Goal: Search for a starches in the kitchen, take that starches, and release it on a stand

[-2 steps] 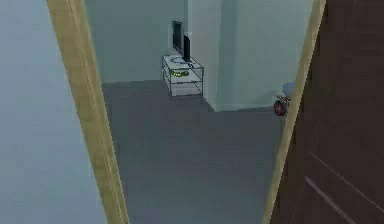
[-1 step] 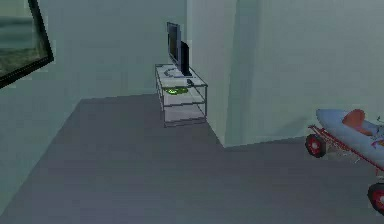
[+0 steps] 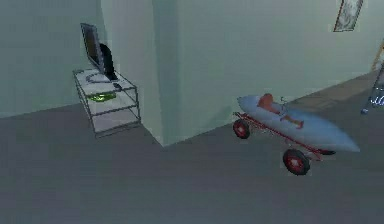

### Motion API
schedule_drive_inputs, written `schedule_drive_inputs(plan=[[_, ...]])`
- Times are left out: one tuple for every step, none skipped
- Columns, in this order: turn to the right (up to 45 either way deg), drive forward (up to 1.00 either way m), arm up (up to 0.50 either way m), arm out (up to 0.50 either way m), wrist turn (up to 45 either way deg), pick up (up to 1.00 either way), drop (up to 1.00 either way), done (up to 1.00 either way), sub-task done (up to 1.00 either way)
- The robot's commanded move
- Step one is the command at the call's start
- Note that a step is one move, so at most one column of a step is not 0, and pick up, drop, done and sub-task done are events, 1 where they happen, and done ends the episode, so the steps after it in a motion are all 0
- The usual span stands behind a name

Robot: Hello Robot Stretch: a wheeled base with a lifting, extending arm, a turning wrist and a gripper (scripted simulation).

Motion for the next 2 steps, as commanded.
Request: schedule_drive_inputs(plan=[[0.0,0.15,0.00,0.00,0.0,0.00,0.00,0.00,0.00],[33.0,0.00,0.00,0.00,0.0,0.00,0.00,0.00,0.00]])
